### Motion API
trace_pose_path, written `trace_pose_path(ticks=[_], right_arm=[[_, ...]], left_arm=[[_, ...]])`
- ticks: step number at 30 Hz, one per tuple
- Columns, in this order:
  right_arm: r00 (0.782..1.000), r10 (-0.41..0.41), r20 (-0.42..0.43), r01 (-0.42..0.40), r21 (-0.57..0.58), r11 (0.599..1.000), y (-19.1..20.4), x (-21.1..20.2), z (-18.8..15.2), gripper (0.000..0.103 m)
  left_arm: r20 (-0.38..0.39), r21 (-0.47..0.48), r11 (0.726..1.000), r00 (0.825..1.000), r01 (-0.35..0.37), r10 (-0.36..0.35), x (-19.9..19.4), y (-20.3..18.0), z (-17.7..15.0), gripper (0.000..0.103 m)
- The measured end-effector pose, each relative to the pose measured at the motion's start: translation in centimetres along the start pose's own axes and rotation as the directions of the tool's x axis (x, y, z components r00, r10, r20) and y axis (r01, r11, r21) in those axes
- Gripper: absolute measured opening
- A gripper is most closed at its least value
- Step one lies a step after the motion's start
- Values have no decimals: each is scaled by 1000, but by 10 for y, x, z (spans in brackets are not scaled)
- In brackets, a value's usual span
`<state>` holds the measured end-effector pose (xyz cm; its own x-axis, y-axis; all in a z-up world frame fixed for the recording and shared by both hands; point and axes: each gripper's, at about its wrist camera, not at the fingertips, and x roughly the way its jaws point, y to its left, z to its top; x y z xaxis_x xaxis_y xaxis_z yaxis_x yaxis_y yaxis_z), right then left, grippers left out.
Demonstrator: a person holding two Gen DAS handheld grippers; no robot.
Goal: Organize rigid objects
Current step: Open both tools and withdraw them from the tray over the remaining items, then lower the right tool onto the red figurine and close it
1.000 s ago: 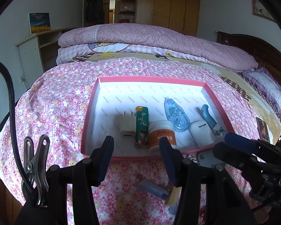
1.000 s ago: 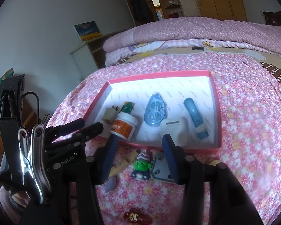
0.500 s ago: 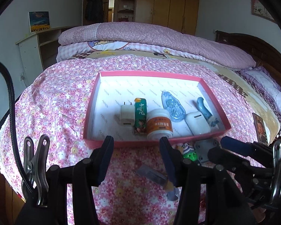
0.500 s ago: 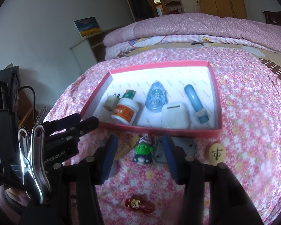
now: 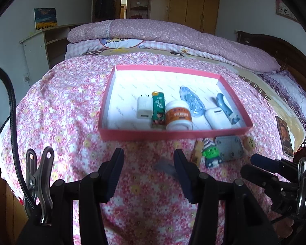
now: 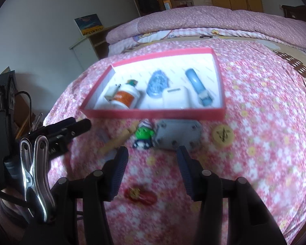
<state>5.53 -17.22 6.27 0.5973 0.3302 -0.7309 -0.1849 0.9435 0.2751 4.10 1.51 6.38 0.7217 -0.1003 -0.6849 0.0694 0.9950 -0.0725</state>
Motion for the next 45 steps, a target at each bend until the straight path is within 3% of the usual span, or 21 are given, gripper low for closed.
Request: trace_pose_path(ticks=[12,21,24,33,35,36,38,45], right_arm=[[999,-18,-26,18,22,1000,-12,-6,-19,51],[999,-20,-49,17,-59,998,7,-6,-36,51],[998,-29,-57,25,-75,997,13,-2,-40,59],[996,-20,-84,9,-127,992,33,8,-48,59],[996,-33,-86,21,-139,990,35,10,-50,57],[995,-44,-87,31,-144,989,35,11,-50,49],[993,-78,-84,64,-162,985,36,14,-52,42],[995,-77,-68,64,-175,982,36,10,-54,41]], left_arm=[[-18,-5,1000,999,26,-26,-3,-1,-12,53],[-36,-17,999,999,28,-29,-3,0,-21,53],[-35,-16,999,999,27,-28,-3,1,-22,53],[-39,-31,999,999,35,-36,0,7,-26,53],[-41,-34,999,998,37,-38,0,7,-27,53],[-41,-36,999,998,38,-40,0,8,-27,53],[-41,-38,998,998,41,-42,0,9,-28,53],[-42,-37,998,998,53,-55,-3,6,-26,53]])
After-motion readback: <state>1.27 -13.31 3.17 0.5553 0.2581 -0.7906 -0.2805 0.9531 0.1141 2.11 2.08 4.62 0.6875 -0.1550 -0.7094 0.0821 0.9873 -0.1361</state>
